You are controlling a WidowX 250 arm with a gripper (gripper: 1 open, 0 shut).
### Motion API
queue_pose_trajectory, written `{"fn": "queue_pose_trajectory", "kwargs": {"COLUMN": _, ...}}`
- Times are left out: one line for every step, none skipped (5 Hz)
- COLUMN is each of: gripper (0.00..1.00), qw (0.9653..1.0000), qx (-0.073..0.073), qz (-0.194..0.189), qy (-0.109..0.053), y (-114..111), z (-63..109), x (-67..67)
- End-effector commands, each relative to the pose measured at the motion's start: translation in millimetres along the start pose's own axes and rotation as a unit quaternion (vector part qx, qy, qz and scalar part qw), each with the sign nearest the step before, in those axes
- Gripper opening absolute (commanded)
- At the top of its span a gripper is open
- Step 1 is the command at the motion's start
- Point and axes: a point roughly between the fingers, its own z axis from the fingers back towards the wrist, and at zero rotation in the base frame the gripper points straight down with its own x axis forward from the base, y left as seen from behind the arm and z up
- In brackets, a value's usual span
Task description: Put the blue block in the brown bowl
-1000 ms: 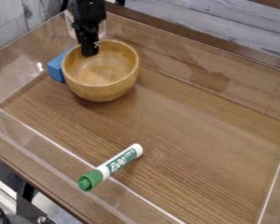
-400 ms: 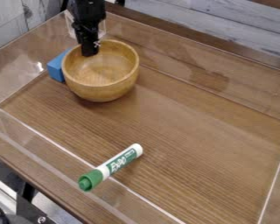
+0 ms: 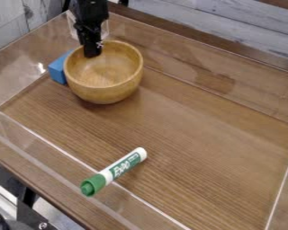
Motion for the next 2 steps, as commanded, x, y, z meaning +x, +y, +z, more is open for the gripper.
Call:
{"fn": "queue_pose_trajectory", "kwargs": {"gripper": 0.00, "qw": 0.9995, "qx": 0.025, "qz": 0.006, "qy": -0.019, "y": 12.3, "z": 17.9, "x": 2.1}}
{"fn": "queue_pose_trajectory", "kwargs": {"gripper": 0.00, "qw": 0.9995, "qx": 0.025, "qz": 0.006, "qy": -0.020, "y": 13.8, "z": 17.7, "x": 2.3}}
